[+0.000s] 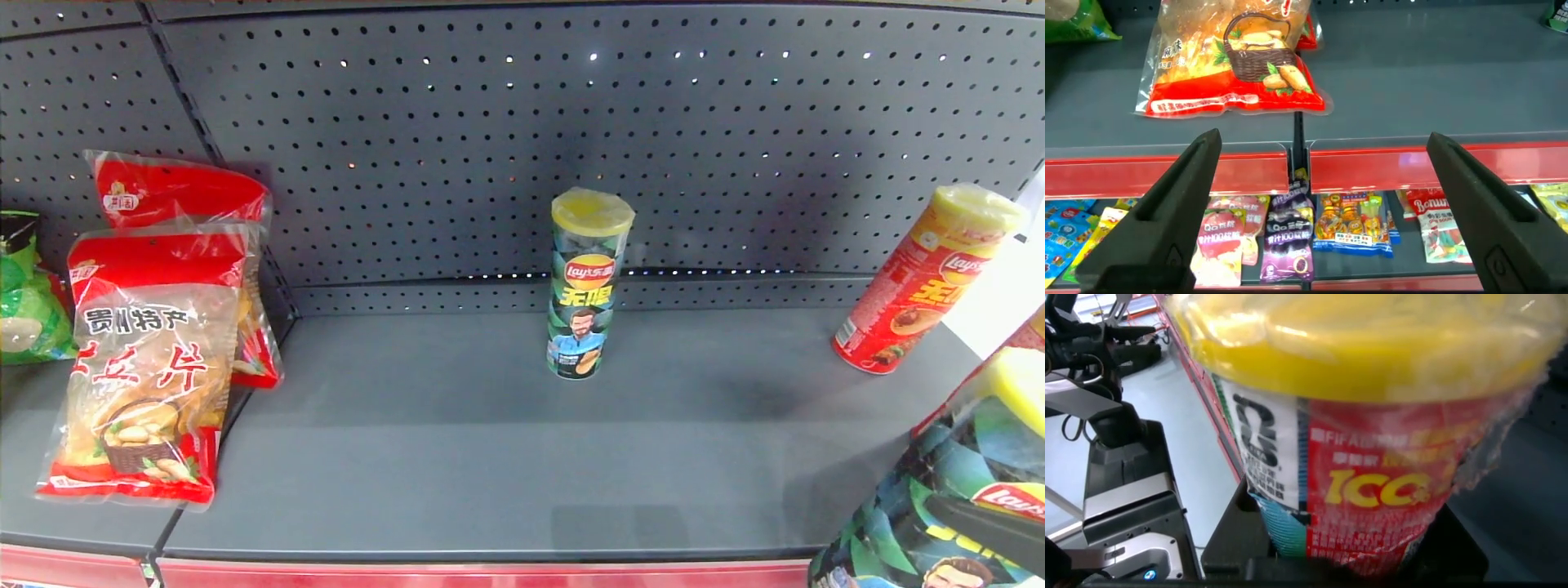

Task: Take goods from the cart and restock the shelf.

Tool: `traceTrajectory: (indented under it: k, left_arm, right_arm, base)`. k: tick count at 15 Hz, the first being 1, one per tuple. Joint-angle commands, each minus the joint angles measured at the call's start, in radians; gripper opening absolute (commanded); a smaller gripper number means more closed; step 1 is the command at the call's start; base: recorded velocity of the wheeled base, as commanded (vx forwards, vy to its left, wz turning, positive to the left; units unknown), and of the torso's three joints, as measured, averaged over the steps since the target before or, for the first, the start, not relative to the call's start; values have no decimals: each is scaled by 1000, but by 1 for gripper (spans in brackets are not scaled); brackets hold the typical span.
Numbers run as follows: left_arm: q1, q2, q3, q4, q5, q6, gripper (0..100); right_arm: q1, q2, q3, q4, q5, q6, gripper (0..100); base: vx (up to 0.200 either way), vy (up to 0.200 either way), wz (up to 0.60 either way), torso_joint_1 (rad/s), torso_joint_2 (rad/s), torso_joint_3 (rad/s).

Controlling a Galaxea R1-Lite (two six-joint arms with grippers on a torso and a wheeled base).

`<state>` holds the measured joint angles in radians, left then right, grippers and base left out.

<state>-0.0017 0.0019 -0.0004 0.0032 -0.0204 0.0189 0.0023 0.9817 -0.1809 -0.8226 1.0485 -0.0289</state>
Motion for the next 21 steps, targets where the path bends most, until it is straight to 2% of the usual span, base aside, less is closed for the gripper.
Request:
traceTrajectory:
  k: [1,10,14,21]
  left_arm:
    - [0,0,0,0,0,-1,100]
    - [0,0,0,0,-1,1,100]
    - [0,0,0,0,-1,1,100]
    - [0,0,0,0,-3,1,100]
  right_arm:
    - [2,-18,-15,0,1,3,0]
    - [2,-6,-40,0,-5,18,0]
    - [2,43,-54,0,-7,17,0]
    - [2,54,-94,0,-7,17,0]
  base:
    - [0,0,0,0,0,0]
    - [0,0,0,0,0,0]
    - [200,0,0,-2,0,6]
    - [0,0,0,0,0,0]
